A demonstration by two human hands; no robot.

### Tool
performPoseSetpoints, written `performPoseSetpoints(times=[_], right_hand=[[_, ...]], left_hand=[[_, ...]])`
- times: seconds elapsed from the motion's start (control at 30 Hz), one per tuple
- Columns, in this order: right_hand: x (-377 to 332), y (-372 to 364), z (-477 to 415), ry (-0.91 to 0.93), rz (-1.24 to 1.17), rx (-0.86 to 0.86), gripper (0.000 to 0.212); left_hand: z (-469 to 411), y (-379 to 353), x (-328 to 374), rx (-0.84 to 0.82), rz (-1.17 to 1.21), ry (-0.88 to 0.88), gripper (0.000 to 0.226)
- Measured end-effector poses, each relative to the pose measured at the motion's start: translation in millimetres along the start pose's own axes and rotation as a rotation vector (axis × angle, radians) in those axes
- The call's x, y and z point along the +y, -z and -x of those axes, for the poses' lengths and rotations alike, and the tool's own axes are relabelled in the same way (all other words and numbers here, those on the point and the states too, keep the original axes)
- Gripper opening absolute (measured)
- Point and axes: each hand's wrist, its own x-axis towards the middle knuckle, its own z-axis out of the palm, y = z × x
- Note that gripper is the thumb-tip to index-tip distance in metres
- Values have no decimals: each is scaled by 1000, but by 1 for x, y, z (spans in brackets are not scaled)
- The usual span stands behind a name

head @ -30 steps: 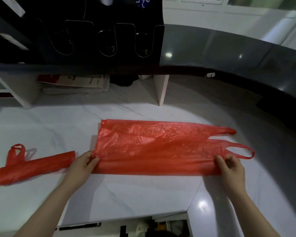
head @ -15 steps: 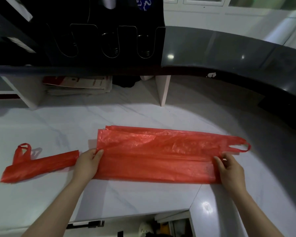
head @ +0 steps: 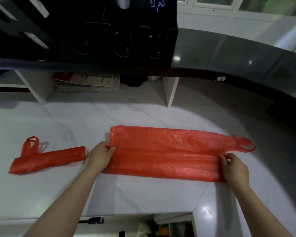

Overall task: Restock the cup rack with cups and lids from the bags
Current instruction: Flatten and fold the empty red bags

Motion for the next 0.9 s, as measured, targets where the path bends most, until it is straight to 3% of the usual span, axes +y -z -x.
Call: performPoseSetpoints(times=[0.17, 0.27, 0.37, 0.43, 0.5, 0.7, 0.9], right_hand=[[-6, 2, -12, -57, 27, -57, 32], [-6, 6, 0, -34, -43, 10, 30], [2, 6, 26, 14, -182, 88, 11], [8, 5, 37, -8, -270, 113, 8], [10, 3, 38, -13, -284, 130, 8], [5, 3, 29, 0, -175, 108, 22], [4, -2, 25, -3, -84, 89, 28]], left_hand=[[-4, -4, 5, 52, -33, 67, 29], [-3, -7, 5, 82, -27, 75, 33], [5, -6, -2, 123, 253, 65, 29], [17, -3, -14, 62, 506, 9, 20], [27, -1, -24, -13, 563, -89, 29], [29, -9, -18, 136, 158, -228, 17], [38, -12, -19, 185, 115, -241, 20]])
